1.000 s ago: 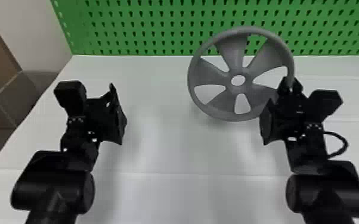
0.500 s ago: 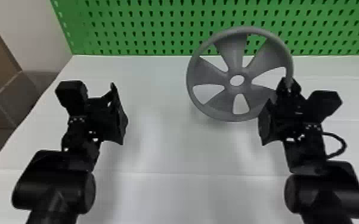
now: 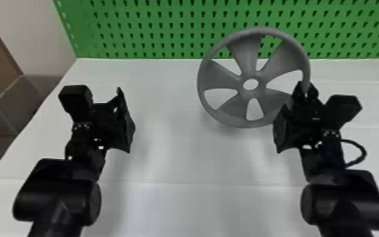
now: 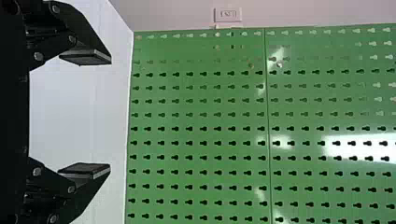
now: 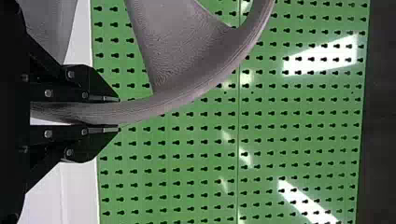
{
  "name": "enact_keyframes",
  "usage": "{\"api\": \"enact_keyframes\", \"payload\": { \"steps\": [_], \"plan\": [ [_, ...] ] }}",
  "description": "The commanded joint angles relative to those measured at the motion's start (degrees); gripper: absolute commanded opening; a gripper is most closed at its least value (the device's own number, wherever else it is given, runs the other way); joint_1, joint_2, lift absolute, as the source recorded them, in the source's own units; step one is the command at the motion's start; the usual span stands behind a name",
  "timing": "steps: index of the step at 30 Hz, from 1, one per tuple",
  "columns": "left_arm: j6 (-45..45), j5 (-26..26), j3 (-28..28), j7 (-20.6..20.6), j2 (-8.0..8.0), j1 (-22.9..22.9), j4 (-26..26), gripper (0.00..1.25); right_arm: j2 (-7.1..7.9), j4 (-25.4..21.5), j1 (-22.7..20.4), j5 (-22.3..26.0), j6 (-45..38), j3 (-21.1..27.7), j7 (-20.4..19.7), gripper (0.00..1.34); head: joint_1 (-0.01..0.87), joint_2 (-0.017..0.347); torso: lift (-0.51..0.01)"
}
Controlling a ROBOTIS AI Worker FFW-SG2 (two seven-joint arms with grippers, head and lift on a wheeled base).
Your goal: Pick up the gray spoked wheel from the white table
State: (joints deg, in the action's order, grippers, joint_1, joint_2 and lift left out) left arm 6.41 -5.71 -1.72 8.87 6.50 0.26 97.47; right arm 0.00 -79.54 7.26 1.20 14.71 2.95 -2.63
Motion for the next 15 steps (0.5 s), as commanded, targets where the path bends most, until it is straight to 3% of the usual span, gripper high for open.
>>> {"api": "enact_keyframes", "payload": {
  "steps": [1, 15],
  "plan": [
    [-0.1, 0.0, 0.1, 0.0, 0.00, 0.0, 0.0, 0.81, -0.05, 0.0, 0.0, -0.1, -0.2, -0.1, 0.0, 0.20, 0.779, 0.084, -0.094],
    [-0.9, 0.5, 0.0, 0.0, 0.00, 0.0, 0.0, 0.81, -0.05, -0.3, 0.2, -0.1, -1.1, -0.1, 0.0, 0.20, 0.779, 0.084, -0.094]
  ]
}}
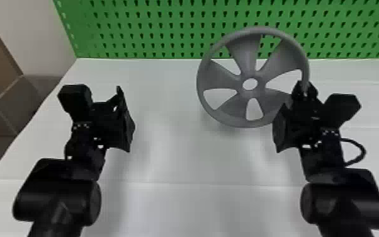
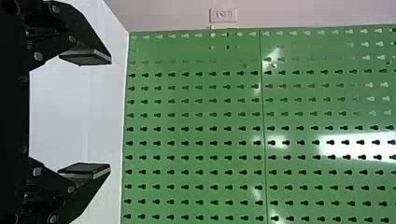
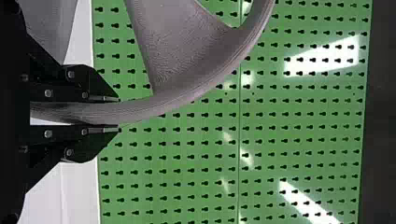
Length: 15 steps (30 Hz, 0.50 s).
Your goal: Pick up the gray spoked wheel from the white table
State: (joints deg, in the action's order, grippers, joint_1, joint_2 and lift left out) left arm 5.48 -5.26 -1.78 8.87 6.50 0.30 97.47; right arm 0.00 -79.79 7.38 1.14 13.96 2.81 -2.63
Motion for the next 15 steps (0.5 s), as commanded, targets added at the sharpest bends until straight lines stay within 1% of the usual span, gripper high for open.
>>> {"api": "enact_keyframes", "payload": {
  "steps": [1, 15],
  "plan": [
    [0.1, 0.1, 0.0, 0.0, 0.00, 0.1, 0.0, 0.81, -0.05, 0.0, 0.1, 0.0, -0.3, 0.0, 0.0, 0.20, 0.779, 0.084, -0.094],
    [0.0, 0.3, 0.0, 0.0, 0.00, 0.1, 0.0, 0.81, -0.05, 0.0, 0.3, -0.1, -0.8, 0.0, 0.0, 0.20, 0.779, 0.084, -0.094]
  ]
}}
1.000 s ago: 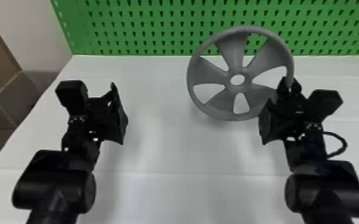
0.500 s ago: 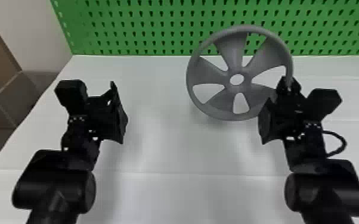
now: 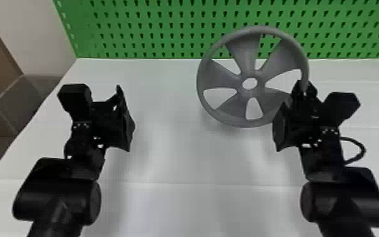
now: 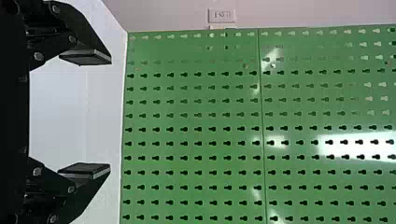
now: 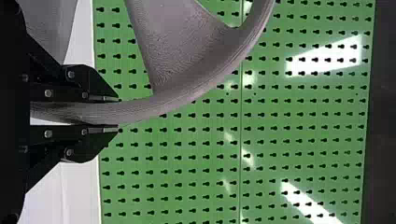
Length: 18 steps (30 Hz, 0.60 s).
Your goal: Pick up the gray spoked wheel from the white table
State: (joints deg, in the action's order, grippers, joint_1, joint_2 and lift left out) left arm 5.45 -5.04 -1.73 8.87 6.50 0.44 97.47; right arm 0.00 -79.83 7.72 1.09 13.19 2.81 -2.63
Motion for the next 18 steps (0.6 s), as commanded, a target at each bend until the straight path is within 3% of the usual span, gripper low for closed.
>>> {"api": "enact_keyframes", "payload": {
  "steps": [1, 18],
  "plan": [
    [0.0, 0.0, 0.0, 0.0, 0.00, 0.0, 0.0, 0.81, -0.05, 0.0, -0.1, 0.0, 0.0, 0.0, 0.0, 0.20, 0.779, 0.084, -0.094],
    [0.0, 0.2, -0.1, 0.0, 0.00, 0.2, 0.0, 0.81, -0.05, -0.1, 0.0, 0.0, 0.0, 0.1, 0.0, 0.20, 0.779, 0.084, -0.094]
  ]
}}
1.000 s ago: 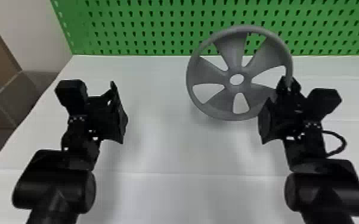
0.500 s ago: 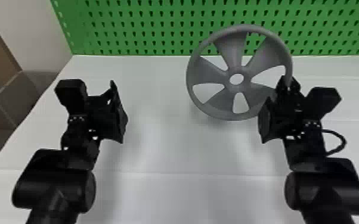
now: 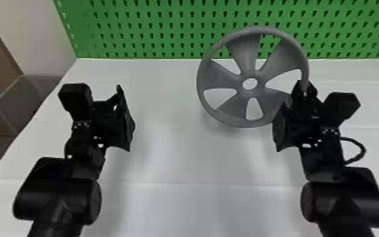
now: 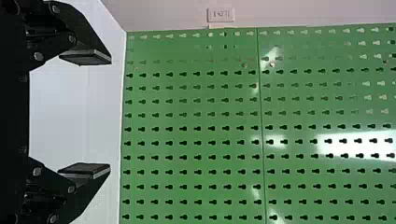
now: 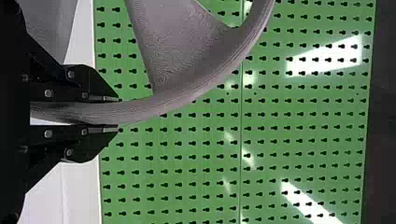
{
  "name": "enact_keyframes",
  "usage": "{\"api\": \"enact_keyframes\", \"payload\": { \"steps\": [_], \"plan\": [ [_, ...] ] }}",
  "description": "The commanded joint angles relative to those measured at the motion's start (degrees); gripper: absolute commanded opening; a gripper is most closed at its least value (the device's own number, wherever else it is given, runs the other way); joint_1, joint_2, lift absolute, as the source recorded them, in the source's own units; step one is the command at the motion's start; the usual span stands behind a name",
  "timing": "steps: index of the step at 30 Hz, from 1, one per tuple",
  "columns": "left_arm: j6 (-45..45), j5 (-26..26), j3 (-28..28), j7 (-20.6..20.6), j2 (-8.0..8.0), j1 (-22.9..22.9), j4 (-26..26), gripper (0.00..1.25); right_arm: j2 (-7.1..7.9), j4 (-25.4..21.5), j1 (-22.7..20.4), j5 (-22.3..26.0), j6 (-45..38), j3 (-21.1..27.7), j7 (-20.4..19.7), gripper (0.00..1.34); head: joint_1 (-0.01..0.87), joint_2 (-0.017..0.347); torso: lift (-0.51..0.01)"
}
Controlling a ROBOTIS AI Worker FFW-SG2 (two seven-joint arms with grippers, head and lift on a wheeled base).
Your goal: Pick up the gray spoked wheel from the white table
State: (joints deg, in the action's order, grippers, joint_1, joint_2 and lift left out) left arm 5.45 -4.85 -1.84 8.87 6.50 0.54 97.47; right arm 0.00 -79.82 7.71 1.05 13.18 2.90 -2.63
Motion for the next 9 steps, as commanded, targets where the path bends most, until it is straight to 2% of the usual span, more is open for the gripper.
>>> {"api": "enact_keyframes", "payload": {
  "steps": [1, 9],
  "plan": [
    [0.1, 0.0, 0.0, 0.0, 0.00, 0.1, 0.0, 0.81, -0.05, -0.1, 0.0, 0.0, 0.0, 0.0, 0.0, 0.20, 0.779, 0.084, -0.094],
    [0.0, 0.0, 0.0, 0.0, 0.00, 0.1, 0.0, 0.81, -0.05, -0.1, 0.0, 0.0, -0.2, 0.0, 0.0, 0.20, 0.779, 0.084, -0.094]
  ]
}}
